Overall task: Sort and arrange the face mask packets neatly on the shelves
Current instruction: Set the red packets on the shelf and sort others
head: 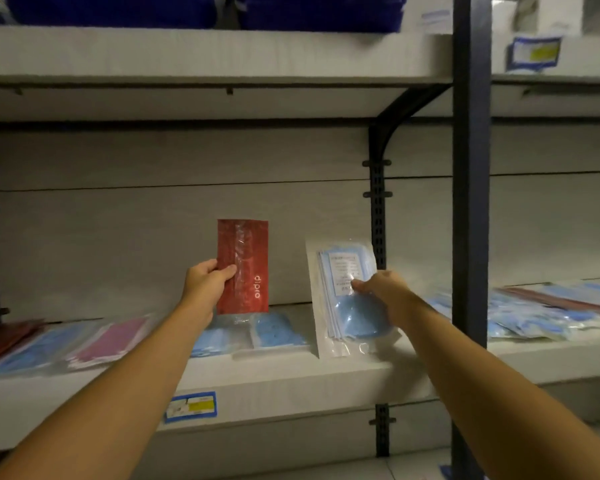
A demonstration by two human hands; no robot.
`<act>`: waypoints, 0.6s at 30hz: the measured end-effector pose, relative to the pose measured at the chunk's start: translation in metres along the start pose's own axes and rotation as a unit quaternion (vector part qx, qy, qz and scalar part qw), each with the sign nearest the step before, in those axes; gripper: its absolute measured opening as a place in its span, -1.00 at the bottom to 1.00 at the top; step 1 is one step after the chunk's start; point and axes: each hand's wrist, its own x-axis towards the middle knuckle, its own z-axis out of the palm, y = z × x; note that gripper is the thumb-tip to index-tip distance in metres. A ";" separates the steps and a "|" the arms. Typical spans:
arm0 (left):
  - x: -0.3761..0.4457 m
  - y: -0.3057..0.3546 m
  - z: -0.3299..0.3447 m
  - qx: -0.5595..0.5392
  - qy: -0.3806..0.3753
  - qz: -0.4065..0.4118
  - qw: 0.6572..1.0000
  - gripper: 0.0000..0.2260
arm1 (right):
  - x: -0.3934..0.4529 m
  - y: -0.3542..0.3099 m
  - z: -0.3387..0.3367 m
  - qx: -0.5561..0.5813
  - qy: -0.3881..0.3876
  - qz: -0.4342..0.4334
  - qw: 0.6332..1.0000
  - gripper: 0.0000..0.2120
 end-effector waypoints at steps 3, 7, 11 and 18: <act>0.004 -0.013 0.001 0.024 0.005 0.012 1.000 -0.91 | 0.006 0.011 -0.012 -0.033 0.034 0.012 0.999 -0.68; 0.007 -0.031 -0.004 0.058 0.016 0.021 0.998 -0.88 | 0.023 0.021 -0.017 -0.096 0.058 0.020 0.993 -0.57; 0.014 -0.036 -0.010 0.062 0.015 0.029 0.998 -0.89 | 0.039 0.031 -0.016 -0.157 0.063 0.016 0.985 -0.54; 0.015 -0.039 -0.004 0.085 -0.001 0.055 0.995 -0.85 | 0.041 0.030 -0.010 -0.295 0.095 -0.027 0.950 -0.54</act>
